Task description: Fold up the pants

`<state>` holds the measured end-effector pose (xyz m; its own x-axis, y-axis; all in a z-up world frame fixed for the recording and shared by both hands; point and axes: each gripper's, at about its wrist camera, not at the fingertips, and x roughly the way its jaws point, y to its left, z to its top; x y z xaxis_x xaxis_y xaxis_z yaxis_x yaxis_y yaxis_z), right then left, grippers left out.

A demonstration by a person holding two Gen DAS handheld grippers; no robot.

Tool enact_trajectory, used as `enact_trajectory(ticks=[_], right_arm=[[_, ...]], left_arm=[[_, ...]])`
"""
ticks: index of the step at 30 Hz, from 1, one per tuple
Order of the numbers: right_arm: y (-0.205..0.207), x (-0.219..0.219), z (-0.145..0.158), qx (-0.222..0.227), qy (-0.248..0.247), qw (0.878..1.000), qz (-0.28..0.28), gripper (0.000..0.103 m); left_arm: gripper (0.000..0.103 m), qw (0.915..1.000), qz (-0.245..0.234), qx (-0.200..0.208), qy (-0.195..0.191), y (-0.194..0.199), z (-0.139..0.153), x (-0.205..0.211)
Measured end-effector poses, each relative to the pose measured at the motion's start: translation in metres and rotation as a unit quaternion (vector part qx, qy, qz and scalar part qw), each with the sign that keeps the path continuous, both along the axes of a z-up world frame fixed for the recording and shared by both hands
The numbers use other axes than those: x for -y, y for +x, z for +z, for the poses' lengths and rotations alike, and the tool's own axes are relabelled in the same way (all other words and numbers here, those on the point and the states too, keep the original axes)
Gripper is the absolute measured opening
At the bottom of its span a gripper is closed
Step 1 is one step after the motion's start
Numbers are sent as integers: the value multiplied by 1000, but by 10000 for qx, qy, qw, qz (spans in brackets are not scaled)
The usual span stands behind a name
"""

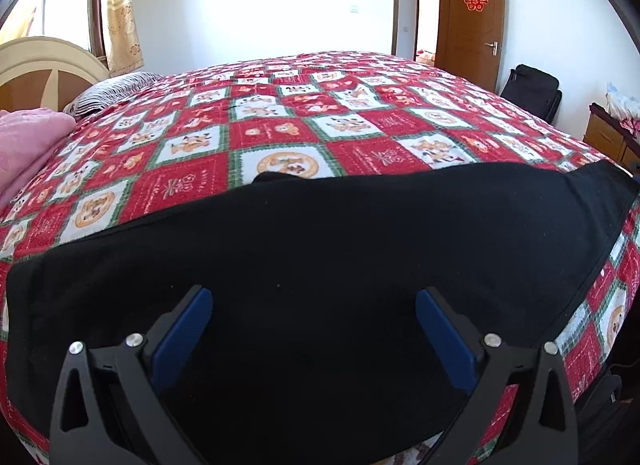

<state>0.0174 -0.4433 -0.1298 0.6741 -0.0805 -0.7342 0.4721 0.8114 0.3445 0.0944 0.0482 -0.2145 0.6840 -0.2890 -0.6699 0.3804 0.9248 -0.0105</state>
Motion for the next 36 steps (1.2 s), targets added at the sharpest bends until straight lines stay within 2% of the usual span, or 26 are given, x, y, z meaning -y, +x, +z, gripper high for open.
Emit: enact_trajectory(ticks=[5,10,12,14,15,17,21,24,27,32,36], right_arm=[[14,1,-24,-159,146,9995,230,46],[22,-4,-31,-211,-55,9992,338,38],[27,0,-37,-212,-80,9992,339,26],[29,1,-38,-175,-70,9991,379,22],[28,0,-36,-125,-54,9990,436,15],[25,-6,-32,32,37,9981,610,14],[24,-16,-27,100,-177,9983,545,13],[23,-24,-17,236,-261,9981,500,12],[21,-46,6,464,-441,9961,601,12],[30,-107,43,839,-670,9885,1067,12],[48,-164,60,986,-783,9795,1573,12]], left_arm=[[103,10000,9,-3,-23,0,0,-1],[103,10000,17,27,-23,0,-1,0],[103,10000,6,22,-27,0,-1,0],[103,10000,5,5,-27,0,-1,0],[103,10000,8,2,-27,0,-1,0],[103,10000,4,5,-24,0,-1,0],[103,10000,-7,-24,-47,1,0,0],[103,9999,2,-59,-101,1,1,-2],[103,9997,2,-112,-195,3,3,-3],[103,9994,-82,-148,-310,7,8,-6],[103,9993,-152,-77,-326,6,11,-9]])
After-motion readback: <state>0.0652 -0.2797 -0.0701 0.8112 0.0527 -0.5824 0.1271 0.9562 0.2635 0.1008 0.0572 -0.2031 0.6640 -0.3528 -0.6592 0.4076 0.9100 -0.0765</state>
